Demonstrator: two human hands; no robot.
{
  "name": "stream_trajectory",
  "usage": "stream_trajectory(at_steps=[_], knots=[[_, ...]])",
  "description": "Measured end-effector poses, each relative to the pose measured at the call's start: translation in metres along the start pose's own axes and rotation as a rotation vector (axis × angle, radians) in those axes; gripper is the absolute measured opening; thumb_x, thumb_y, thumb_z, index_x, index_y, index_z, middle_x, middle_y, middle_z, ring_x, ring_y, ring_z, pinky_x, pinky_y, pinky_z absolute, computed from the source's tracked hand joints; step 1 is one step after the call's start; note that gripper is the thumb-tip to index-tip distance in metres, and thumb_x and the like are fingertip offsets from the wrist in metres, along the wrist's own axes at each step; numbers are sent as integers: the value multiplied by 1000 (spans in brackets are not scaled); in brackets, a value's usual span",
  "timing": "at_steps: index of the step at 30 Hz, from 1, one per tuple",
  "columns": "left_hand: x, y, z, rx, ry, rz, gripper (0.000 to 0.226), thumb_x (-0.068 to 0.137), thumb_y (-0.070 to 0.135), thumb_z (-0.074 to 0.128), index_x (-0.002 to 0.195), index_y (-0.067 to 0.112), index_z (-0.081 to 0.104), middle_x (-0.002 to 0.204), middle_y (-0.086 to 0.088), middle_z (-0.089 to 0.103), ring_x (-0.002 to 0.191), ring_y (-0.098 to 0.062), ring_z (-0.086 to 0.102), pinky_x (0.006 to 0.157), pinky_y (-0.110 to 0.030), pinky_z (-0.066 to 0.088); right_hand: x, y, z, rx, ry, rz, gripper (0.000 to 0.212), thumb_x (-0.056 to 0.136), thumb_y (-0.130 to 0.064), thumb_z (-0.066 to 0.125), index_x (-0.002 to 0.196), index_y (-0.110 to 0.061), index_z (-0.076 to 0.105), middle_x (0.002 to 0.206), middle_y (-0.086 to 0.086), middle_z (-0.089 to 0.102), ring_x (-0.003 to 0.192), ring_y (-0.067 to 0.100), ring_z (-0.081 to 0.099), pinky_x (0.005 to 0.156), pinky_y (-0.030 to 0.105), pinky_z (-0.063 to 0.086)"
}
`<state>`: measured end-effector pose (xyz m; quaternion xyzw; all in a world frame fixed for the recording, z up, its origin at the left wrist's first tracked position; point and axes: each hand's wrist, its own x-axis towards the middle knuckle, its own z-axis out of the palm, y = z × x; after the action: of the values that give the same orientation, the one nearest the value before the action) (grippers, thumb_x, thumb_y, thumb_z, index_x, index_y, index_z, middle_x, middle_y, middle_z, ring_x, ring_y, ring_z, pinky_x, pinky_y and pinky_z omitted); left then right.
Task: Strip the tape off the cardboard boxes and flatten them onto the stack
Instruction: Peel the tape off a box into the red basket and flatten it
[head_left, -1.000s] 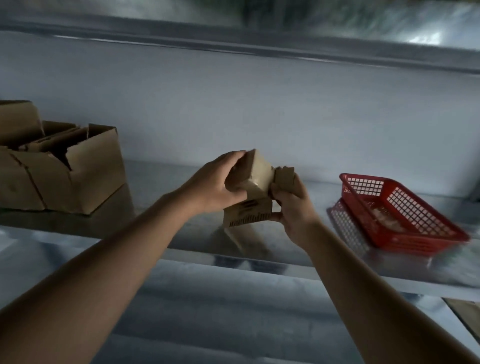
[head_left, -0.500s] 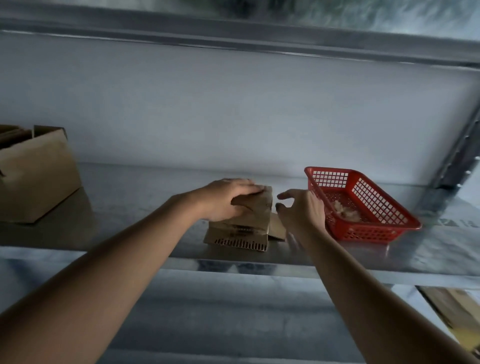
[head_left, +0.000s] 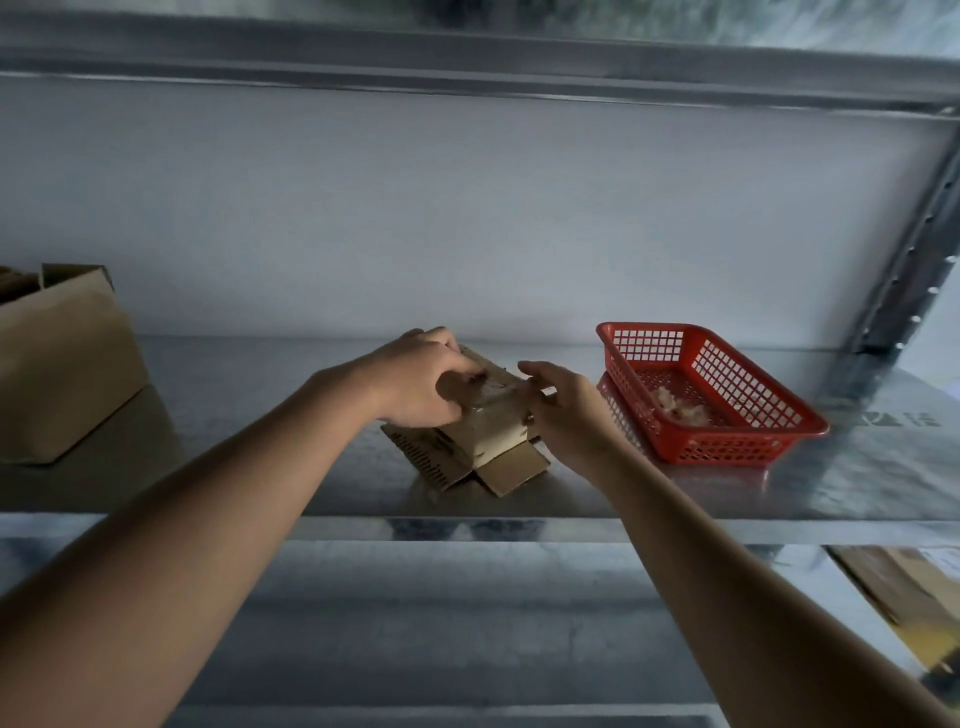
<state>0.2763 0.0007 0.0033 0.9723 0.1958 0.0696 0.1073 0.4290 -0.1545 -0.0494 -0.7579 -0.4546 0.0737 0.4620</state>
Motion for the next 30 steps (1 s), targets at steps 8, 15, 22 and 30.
stream_trajectory(at_steps=[8,15,22,30], knots=[[-19,-16,1,-111,-50,-15,90,80,74,66,155,29,45,158,23,33,145,-3,33,122,-31,27,-13,-13,11,372,-41,26,10,97,-9,70,100,-10,80,82,9,78,72,25,77,74,39,66],[-19,-21,10,-143,-21,11,76,89,55,74,155,36,44,164,23,30,150,2,24,123,-24,15,-26,-5,13,469,-31,21,26,85,4,79,108,-7,78,94,6,80,84,20,78,75,25,63],[-24,-27,22,-145,18,46,93,80,45,86,158,29,40,167,18,26,155,-2,14,129,-31,13,-36,-5,22,355,75,12,27,78,-2,86,101,-15,81,88,-7,80,79,4,76,75,17,60],[-23,-24,26,-126,4,36,84,89,45,77,160,34,32,167,24,18,153,5,4,128,-31,5,-39,-1,32,576,89,120,20,90,8,72,97,-9,79,88,4,80,80,18,78,70,25,63]])
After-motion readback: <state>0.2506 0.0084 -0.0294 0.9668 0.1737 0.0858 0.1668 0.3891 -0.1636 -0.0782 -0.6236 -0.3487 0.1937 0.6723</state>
